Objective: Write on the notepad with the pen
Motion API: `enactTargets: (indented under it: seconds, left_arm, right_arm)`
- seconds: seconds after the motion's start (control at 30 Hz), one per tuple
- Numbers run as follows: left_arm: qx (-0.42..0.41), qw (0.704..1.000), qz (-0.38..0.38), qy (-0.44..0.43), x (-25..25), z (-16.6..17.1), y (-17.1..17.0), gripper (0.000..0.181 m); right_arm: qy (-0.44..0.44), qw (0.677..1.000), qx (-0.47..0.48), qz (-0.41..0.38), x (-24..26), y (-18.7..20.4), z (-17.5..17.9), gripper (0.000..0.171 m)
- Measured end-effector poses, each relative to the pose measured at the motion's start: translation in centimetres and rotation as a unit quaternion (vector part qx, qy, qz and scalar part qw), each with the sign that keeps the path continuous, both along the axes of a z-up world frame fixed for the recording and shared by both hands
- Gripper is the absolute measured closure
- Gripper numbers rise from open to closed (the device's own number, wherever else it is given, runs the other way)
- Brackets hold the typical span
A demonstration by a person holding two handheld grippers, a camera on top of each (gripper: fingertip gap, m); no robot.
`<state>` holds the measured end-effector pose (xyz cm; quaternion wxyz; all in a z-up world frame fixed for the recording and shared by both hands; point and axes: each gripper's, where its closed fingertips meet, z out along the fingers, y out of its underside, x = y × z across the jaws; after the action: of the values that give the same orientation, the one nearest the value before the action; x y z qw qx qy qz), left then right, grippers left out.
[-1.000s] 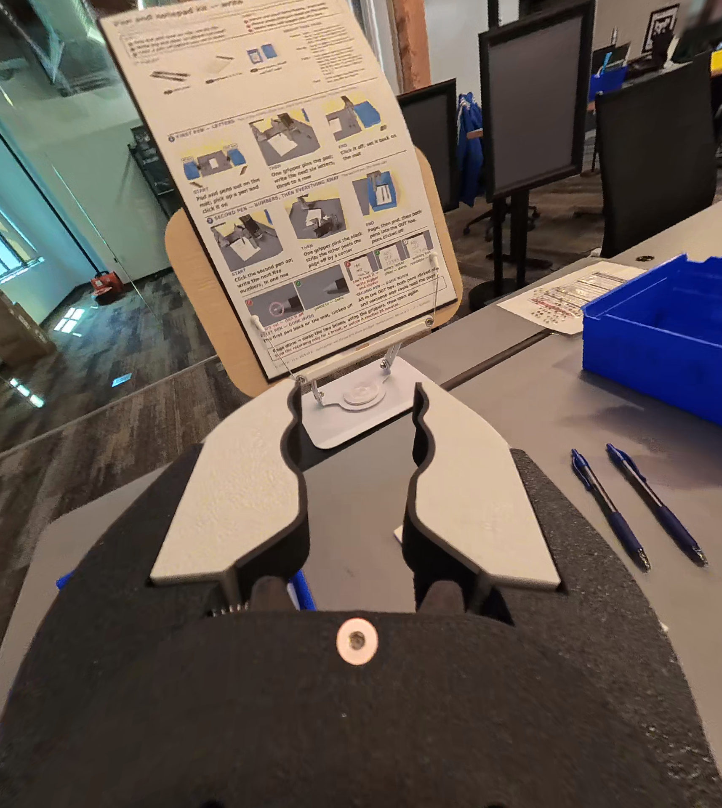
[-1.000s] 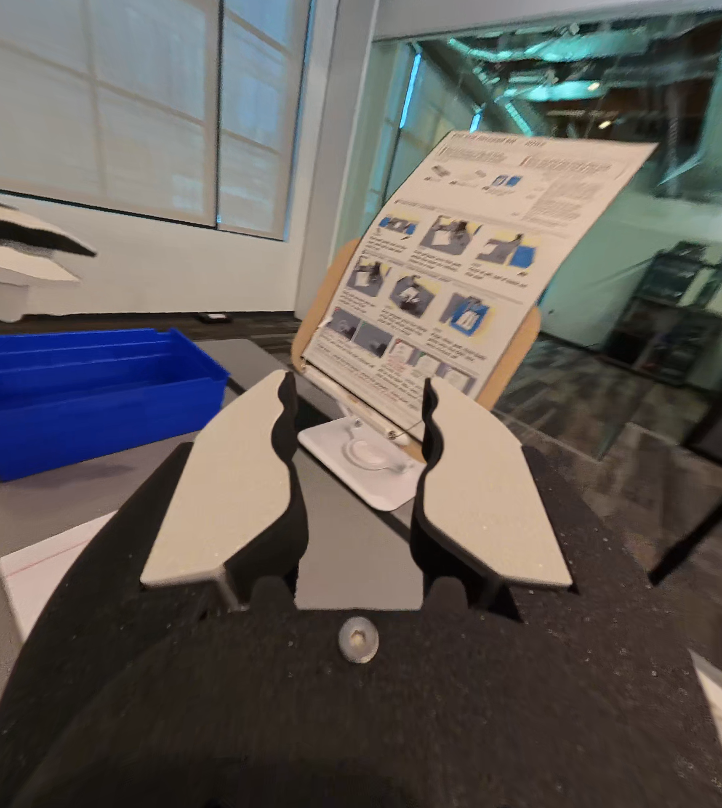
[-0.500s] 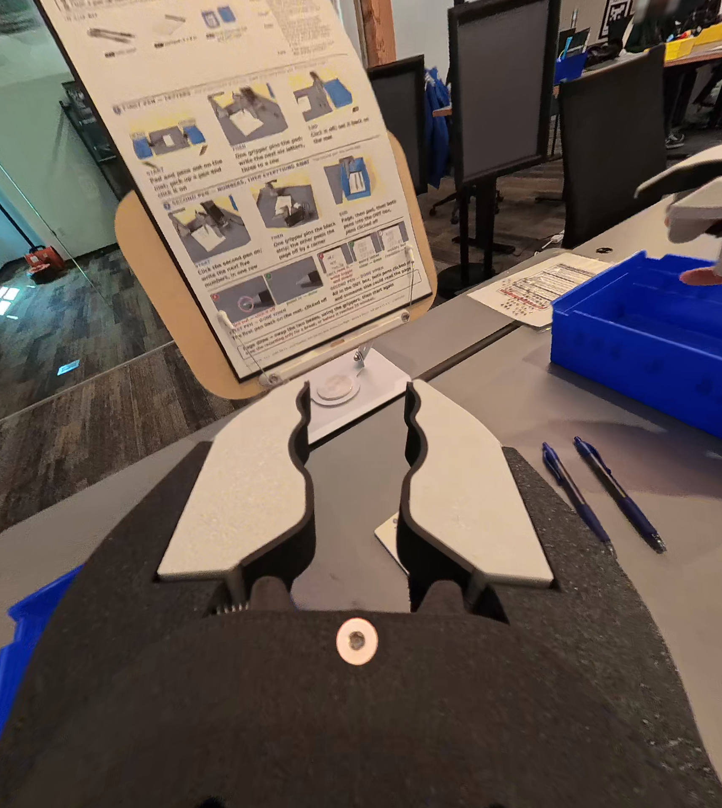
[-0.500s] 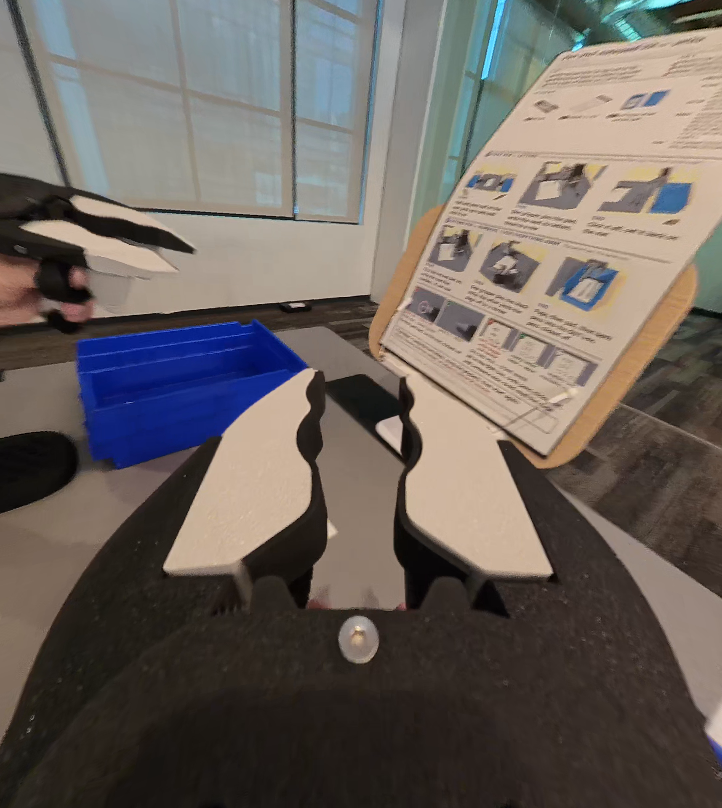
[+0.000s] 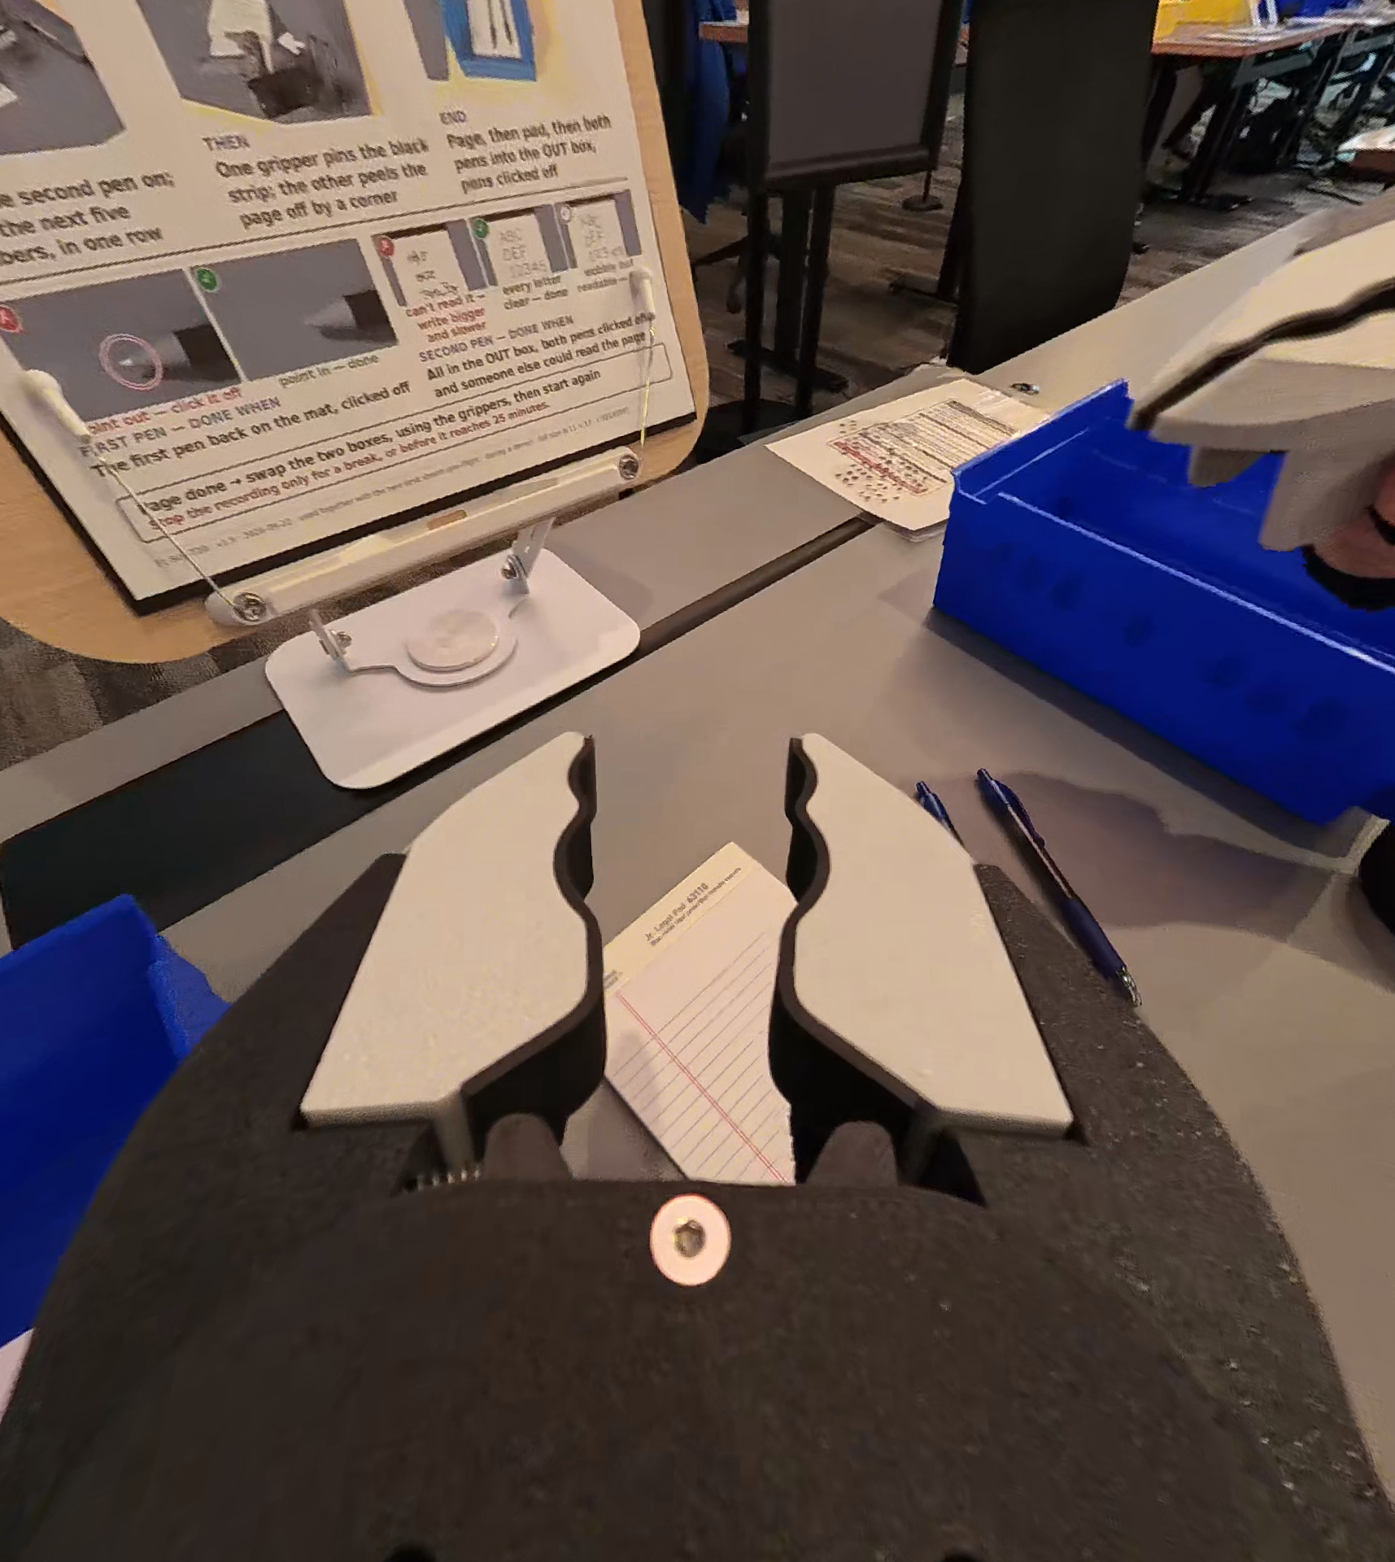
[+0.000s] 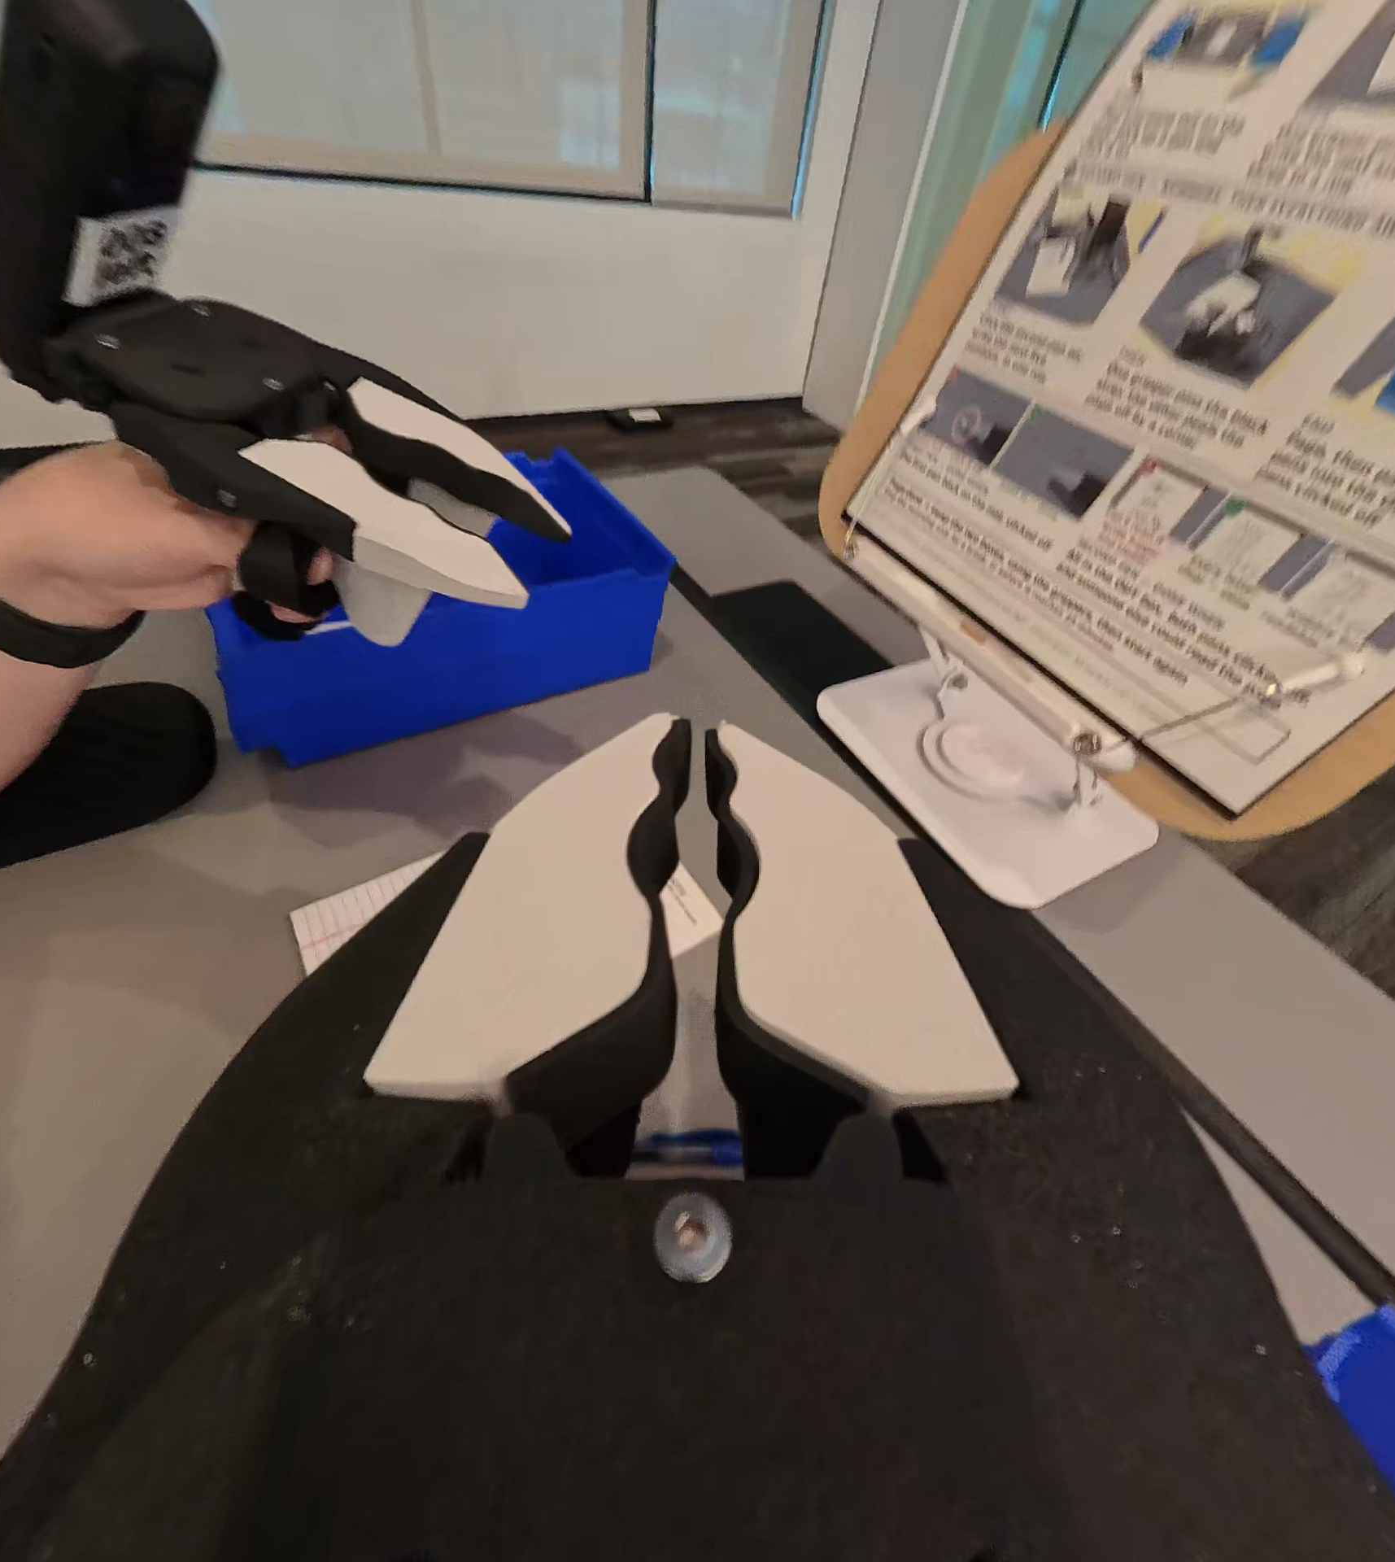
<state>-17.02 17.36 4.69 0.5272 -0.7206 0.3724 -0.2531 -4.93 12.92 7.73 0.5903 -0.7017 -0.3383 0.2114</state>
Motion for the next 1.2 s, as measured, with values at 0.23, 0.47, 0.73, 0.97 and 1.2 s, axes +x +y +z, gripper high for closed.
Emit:
enactTargets:
  seconds: [0.23, 0.47, 0.73, 0.97, 1.2]
  left_arm:
    - [-0.030, 0.996, 0.008, 0.079, -0.3, -3.1, 0.1, 0.152]
    - [-0.110, 0.983, -0.004, 0.147, 0.3, -7.8, -0.1, 0.152]
    - [-0.155, 0.976, -0.059, 0.141, 4.4, -10.8, -2.7, 0.149]
    - [-0.181, 0.965, -0.092, 0.163, 8.3, -13.6, -5.2, 0.139]
    - [-0.231, 0.928, -0.082, 0.279, 11.2, -16.2, -5.4, 0.135]
  right_arm:
    - [-0.071, 0.993, -0.079, -0.058, 1.6, 1.8, -4.5, 0.160]
    - [-0.073, 0.982, -0.149, -0.092, 4.0, 2.3, -6.6, 0.159]
    - [-0.077, 0.968, -0.212, -0.109, 6.2, 2.1, -8.0, 0.151]
    - [-0.066, 0.969, -0.209, -0.113, 7.3, 1.9, -7.1, 0.148]
    - [-0.060, 0.970, -0.199, -0.125, 8.9, 1.8, -6.4, 0.145]
